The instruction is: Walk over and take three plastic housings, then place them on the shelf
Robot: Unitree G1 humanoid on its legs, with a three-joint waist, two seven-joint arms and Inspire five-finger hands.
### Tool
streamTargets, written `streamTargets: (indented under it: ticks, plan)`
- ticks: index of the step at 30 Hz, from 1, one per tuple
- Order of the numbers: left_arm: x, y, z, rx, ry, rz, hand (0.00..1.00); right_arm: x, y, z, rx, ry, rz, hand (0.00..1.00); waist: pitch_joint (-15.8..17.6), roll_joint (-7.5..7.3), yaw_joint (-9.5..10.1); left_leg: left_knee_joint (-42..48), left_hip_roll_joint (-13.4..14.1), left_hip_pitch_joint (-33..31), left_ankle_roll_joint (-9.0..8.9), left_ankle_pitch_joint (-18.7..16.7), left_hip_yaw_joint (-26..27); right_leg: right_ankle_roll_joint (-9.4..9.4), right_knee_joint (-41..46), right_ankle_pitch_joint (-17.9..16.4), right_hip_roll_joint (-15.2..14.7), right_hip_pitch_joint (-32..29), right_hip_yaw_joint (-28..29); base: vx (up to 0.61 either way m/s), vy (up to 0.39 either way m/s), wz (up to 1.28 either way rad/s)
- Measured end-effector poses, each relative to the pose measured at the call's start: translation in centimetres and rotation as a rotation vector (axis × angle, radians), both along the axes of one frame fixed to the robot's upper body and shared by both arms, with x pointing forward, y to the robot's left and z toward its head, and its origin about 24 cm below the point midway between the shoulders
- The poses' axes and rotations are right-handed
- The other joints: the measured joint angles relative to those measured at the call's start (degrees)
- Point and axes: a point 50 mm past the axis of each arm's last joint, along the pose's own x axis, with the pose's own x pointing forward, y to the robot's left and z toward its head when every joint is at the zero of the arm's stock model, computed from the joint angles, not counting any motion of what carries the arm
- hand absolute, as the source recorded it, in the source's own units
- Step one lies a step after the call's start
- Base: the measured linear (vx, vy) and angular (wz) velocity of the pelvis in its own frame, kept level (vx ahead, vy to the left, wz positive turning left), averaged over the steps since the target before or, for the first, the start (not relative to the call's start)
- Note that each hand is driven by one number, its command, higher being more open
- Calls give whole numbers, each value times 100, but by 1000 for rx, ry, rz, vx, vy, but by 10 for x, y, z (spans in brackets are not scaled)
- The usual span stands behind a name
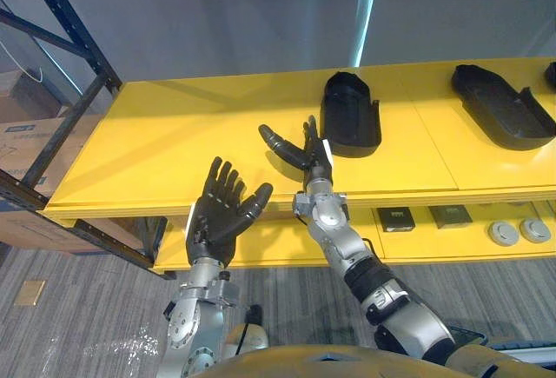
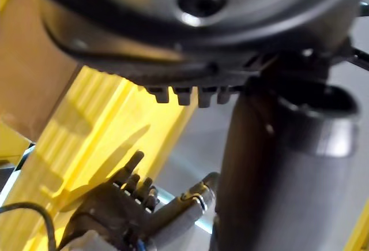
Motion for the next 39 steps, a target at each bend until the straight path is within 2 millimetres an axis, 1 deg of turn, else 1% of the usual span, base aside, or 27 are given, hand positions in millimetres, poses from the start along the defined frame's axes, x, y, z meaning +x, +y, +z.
streamTargets:
  ticks: [5, 8, 11, 16, 22, 27, 31, 34, 36, 39]
  plan:
    - [0, -5, -5, 0, 21, -30, 100, 1, -1, 2, 9, -16, -6, 100, 19, -27, -45, 0, 1, 0, 1, -1, 49, 6, 8, 7, -7, -40, 56, -2, 2, -4]
    - [-1, -7, -10, 1, 45, -42, 100, 0, 0, 3, -22, -33, 1, 100, 55, -57, -129, 0, 3, 12, -1, -4, 75, 21, 9, 17, -8, -46, 76, 2, -1, -4]
    - [0, -7, -10, 1, 44, -42, 100, 0, 0, 4, -54, -52, 2, 100, 92, -51, -129, 0, 5, 89, 6, -43, 184, 21, 14, 18, -21, -45, 187, 3, 3, -15]
    - [2, -9, -8, -1, 33, -50, 100, 1, -4, 7, -77, -71, -32, 100, 108, -30, -142, 0, 5, 91, 2, -50, 192, 26, 14, 20, -22, -49, 192, 1, 0, -2]
    - [3, -16, -7, -10, 31, -74, 100, 2, -6, 8, -73, -72, -53, 100, 108, -30, -165, 1, 5, 93, 1, -58, 200, 41, 15, 29, -22, -51, 196, 0, 0, 0]
    - [3, -17, -8, -12, 35, -76, 100, 3, -8, 12, -59, -89, -52, 100, 109, -29, -176, 0, 5, 93, 1, -59, 202, 41, 15, 29, -22, -52, 197, 0, 0, 0]
    - [3, -17, -8, -12, 37, -74, 100, 4, -7, 16, -40, -127, -2, 100, 108, -29, -217, 0, 5, 95, 2, -59, 203, 40, 16, 29, -23, -51, 197, 0, 0, 0]
    - [3, -17, -8, -12, 37, -74, 100, 3, -3, 21, -26, -174, 83, 100, 108, -28, -271, 0, 5, 96, 2, -59, 204, 41, 15, 29, -23, -49, 197, 0, 0, 0]
    - [3, -17, -8, -12, 36, -75, 100, -1, 0, 26, -23, -224, 159, 100, 107, -27, -283, 1, 5, 96, 1, -59, 206, 41, 15, 30, -23, -49, 198, 0, 0, 0]
    - [3, -16, -8, -11, 34, -73, 100, -16, 2, 38, -16, -317, 256, 100, 107, -27, -278, 0, 6, 96, 0, -66, 206, 41, 12, 29, -22, -45, 197, 0, 0, 0]
